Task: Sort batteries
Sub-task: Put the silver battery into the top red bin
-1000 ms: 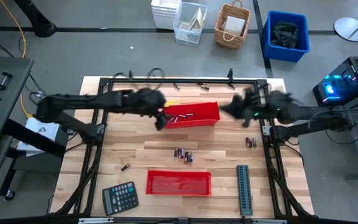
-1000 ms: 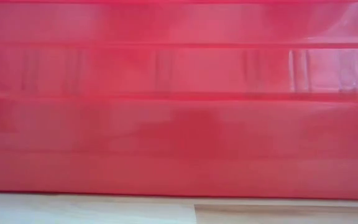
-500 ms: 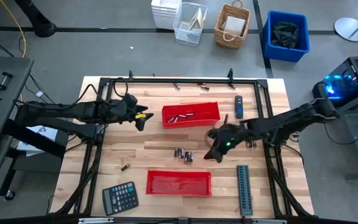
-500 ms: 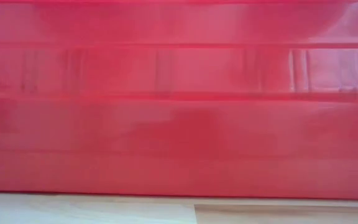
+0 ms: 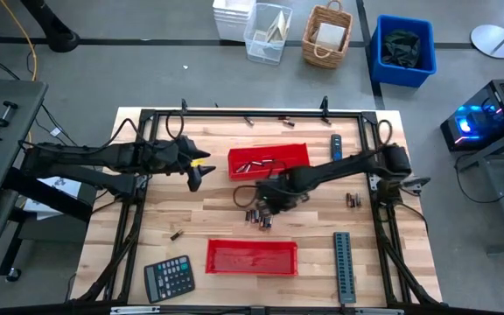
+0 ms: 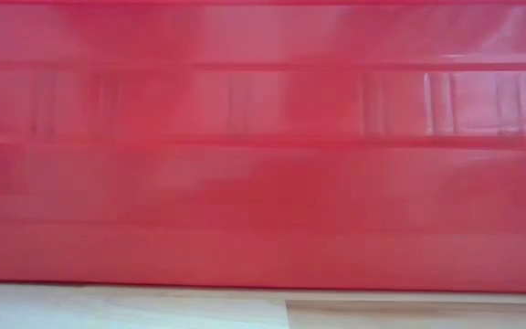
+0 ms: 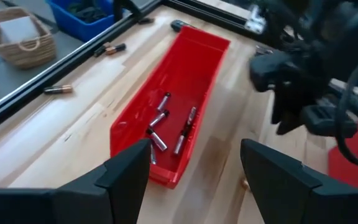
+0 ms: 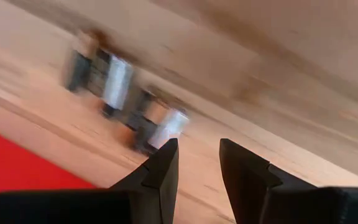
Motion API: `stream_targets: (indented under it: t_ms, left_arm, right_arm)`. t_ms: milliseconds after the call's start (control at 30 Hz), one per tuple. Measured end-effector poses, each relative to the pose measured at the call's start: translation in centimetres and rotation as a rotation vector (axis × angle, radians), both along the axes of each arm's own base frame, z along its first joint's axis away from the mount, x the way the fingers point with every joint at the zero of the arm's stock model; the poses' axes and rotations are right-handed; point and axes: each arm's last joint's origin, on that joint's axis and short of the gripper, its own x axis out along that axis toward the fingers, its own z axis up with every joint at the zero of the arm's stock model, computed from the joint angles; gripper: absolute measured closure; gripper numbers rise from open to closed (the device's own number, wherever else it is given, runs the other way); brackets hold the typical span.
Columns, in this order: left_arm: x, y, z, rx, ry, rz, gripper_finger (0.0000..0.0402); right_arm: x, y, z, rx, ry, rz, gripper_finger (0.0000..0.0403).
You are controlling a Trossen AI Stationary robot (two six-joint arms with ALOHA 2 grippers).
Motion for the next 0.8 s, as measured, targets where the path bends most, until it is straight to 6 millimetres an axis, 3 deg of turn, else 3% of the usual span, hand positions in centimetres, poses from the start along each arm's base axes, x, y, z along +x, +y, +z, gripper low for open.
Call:
stream_targets:
  t_ms: [167,400,800]
  left_arm:
    - [0.0,-0.1,0.0,0.002,0.006,-0.024,0.0161]
    - [0.0,-0.1,0.0,0.003,0.004,-0.025,0.0161]
    - [0.0,0.0,0.0,0.002,0.005,-0.024,0.0161]
  right_arm:
    - [1.6,0.3,-1.0,0.045,-0.032,-0.086,0.0290]
    - [0.9,1.0,-1.5,-0.010,0.057,-0.210,0.0297]
    - [1.3,2.3,-2.7,0.001,0.053,-0.242,0.0320]
